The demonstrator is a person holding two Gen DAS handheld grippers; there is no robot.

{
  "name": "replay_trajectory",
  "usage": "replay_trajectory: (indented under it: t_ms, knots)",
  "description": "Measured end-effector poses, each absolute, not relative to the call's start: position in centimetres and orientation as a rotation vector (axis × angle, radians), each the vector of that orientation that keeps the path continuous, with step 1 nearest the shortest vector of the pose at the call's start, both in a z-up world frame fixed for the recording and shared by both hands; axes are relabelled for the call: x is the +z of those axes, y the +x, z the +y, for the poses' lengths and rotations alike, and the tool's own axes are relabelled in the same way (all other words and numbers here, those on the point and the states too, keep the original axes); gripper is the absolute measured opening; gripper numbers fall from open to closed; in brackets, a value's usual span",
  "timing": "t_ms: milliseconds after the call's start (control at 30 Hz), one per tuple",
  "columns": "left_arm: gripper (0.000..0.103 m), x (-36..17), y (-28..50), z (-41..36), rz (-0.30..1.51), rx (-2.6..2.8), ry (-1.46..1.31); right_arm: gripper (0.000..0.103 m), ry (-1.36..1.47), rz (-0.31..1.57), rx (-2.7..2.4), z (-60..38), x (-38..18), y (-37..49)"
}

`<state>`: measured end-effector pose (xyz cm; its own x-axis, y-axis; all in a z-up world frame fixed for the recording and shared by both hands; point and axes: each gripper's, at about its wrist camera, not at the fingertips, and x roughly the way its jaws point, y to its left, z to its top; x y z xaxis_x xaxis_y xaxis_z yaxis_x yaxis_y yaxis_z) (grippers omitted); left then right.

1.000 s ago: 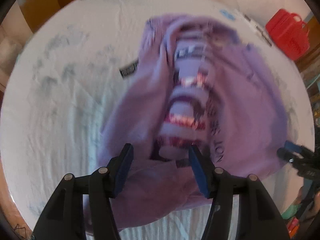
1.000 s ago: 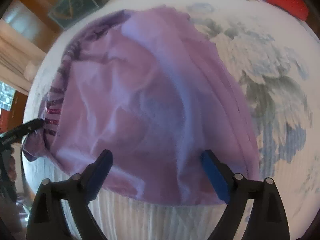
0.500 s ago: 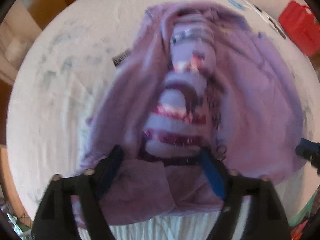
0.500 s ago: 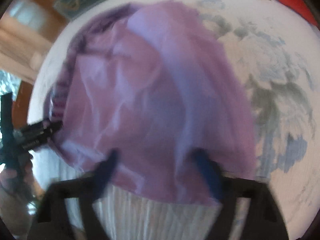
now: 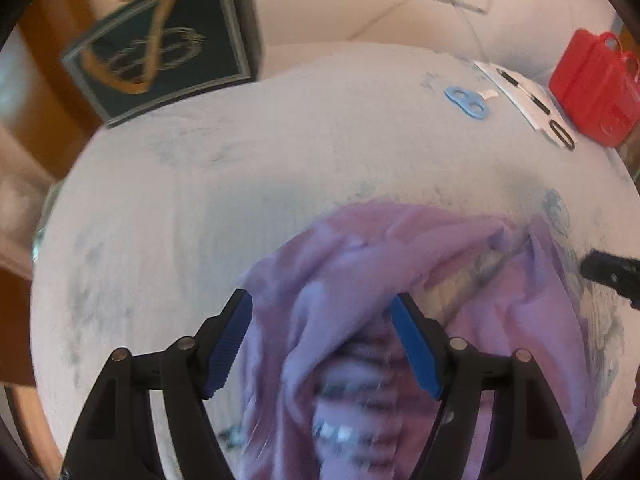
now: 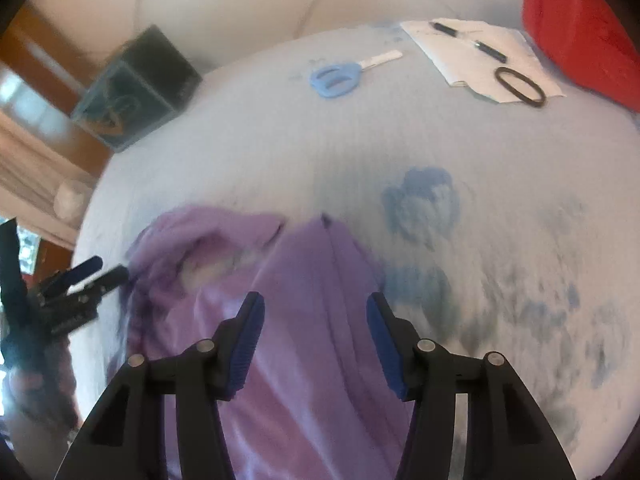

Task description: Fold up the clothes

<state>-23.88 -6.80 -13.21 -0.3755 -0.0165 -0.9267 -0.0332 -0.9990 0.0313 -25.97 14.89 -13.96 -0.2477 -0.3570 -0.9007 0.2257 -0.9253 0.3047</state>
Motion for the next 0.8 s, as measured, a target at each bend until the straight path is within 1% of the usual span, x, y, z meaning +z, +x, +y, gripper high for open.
replay_trajectory:
  t_ms: [133,233,267,300,333,367,400,467,533,700,800]
  knots:
    - [0.072,-14.7,-25.3,-6.7,0.078,2.572,-1.775,0.054,1.700,-0.095,-2.191,12.5,-15.8,-28.2]
    - [0.072,-15.9,-26.0,-7.1,0.051,2.543,-1.807,0.054,1.727,-0.025,-2.193,10.9,-17.2,-28.9]
    - [0.067,-16.0,-26.0,-7.2,0.025,2.530,-1.801,0.054,1.733,0.006,-2.194,10.5,-17.6,-28.9]
    - [0.058,-16.0,-25.9,-7.2,-0.003,2.518,-1.793,0.049,1.729,0.041,-2.199,10.1,-17.8,-28.9]
    - [0.040,-16.1,-25.9,-7.3,-0.031,2.505,-1.784,0.024,1.721,0.079,-2.205,9.8,-17.9,-28.8]
    - [0.018,-15.8,-25.9,-7.4,-0.033,2.513,-1.779,0.009,1.712,0.116,-2.211,9.6,-18.0,-28.7]
    - [0.013,-15.4,-25.9,-7.5,-0.029,2.527,-1.775,0.004,1.706,0.129,-2.213,9.6,-18.1,-28.7]
    - [0.010,-14.3,-25.7,-8.0,-0.023,2.600,-1.750,0.004,1.702,0.131,-2.225,10.2,-18.0,-28.6]
    - [0.010,-12.4,-25.2,-9.1,-0.043,2.697,-1.691,0.004,1.657,0.124,-2.274,11.4,-16.7,-28.2]
    - [0.009,-7.5,-25.3,-13.0,-0.203,2.930,-1.516,0.004,1.451,0.078,-2.510,16.2,-10.9,-28.5]
    - [0.010,-6.9,-27.9,-14.6,-0.272,2.988,-1.514,0.004,1.395,0.031,-2.637,18.7,-8.9,-30.7]
